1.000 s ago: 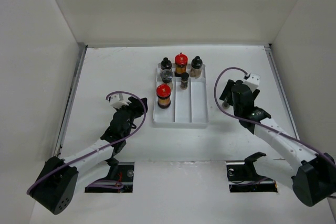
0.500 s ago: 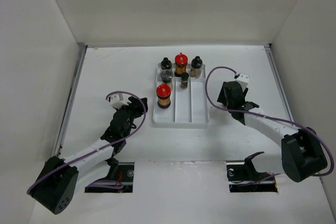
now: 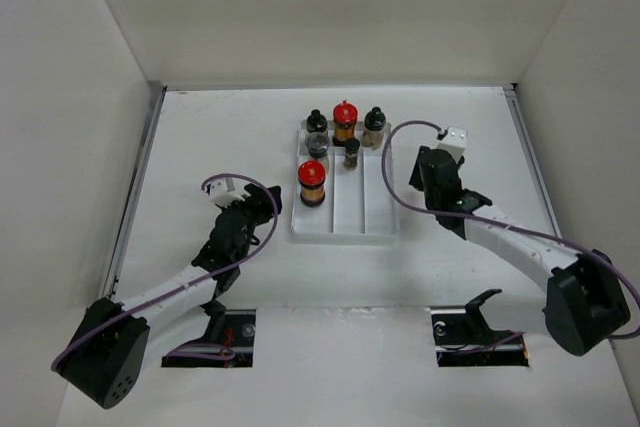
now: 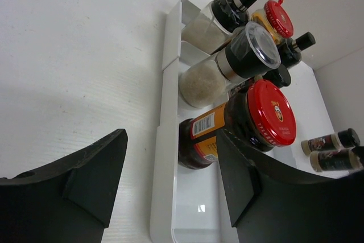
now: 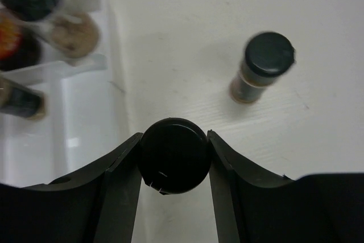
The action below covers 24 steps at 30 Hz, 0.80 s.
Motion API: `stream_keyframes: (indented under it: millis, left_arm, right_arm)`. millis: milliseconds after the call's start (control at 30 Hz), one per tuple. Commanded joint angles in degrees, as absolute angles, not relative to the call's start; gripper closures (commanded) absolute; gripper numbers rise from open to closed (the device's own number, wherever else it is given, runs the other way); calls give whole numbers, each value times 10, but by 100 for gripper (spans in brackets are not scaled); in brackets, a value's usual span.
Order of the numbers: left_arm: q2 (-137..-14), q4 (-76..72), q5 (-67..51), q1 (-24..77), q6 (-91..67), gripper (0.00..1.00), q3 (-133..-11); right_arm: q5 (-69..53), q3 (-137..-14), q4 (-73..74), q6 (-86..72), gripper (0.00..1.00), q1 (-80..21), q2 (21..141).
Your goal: Organize the condiment bottles
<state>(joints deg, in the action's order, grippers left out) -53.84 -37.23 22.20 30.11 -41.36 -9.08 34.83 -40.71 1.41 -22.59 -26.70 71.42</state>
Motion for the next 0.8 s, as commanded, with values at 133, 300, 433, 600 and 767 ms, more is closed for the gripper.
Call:
stream_keyframes:
  millis: [133, 300, 433, 600, 767]
  left_arm:
    - [-525, -400, 218, 297, -420, 38, -85]
    - [-517, -396, 214, 290, -420, 38, -80]
    - [-515, -394, 218, 290, -420, 37, -79]
    - [-513, -394, 213, 288, -422, 37, -80]
    - [-519, -394, 209, 289, -422, 37, -81]
  right_arm:
    - [327, -525, -32, -230, 63, -383, 753]
    - [310, -595, -61, -228, 63, -435, 861]
    - [309, -634, -62, -223, 63, -447, 924]
    - [308, -656, -58, -218, 61, -447, 979]
    - [311, -660, -56, -218, 56, -447, 1011]
